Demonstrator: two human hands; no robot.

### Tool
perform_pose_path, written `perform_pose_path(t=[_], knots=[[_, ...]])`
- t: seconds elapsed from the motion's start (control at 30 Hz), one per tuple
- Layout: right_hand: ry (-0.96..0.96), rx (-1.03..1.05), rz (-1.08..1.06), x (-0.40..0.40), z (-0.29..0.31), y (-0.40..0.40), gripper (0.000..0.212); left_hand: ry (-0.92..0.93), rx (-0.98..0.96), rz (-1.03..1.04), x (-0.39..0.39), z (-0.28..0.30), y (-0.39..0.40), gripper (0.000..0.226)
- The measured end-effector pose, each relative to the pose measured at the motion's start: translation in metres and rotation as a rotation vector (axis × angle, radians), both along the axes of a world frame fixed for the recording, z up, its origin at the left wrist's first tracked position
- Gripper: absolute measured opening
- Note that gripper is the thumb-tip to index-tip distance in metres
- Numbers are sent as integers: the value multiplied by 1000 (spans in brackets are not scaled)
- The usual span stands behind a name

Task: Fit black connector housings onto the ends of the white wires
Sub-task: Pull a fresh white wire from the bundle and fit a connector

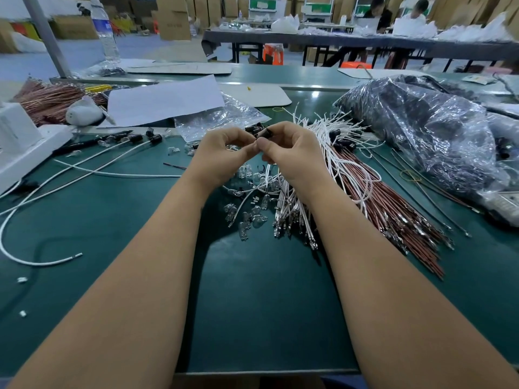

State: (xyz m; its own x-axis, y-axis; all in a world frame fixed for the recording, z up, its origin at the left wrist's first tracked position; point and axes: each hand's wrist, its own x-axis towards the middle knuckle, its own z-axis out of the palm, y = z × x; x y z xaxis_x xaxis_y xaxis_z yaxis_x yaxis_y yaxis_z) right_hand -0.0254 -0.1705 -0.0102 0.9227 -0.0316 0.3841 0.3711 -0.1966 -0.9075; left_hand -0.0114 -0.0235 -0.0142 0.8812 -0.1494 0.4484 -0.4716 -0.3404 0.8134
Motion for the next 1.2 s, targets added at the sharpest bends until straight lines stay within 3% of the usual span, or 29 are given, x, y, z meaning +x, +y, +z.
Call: perform_pose_path(t=[0.3, 0.63, 0.87, 1.03, 1.2], knots=[[-15, 2, 3, -2, 1, -1, 14, 18, 2, -81, -2, 0, -1, 12], [-72, 85, -19, -5, 2, 4, 20, -31, 50, 47, 2, 0, 5, 10], [-130, -33, -13, -5, 4, 2, 12, -70, -4, 22, 0, 0, 7, 6], [-133, -231, -78, -5, 2, 3, 31, -57, -160, 0, 1, 2, 4, 12], [-111, -767, -29, -4, -2, 6, 25, -17, -341, -76, 3, 1, 9, 21]])
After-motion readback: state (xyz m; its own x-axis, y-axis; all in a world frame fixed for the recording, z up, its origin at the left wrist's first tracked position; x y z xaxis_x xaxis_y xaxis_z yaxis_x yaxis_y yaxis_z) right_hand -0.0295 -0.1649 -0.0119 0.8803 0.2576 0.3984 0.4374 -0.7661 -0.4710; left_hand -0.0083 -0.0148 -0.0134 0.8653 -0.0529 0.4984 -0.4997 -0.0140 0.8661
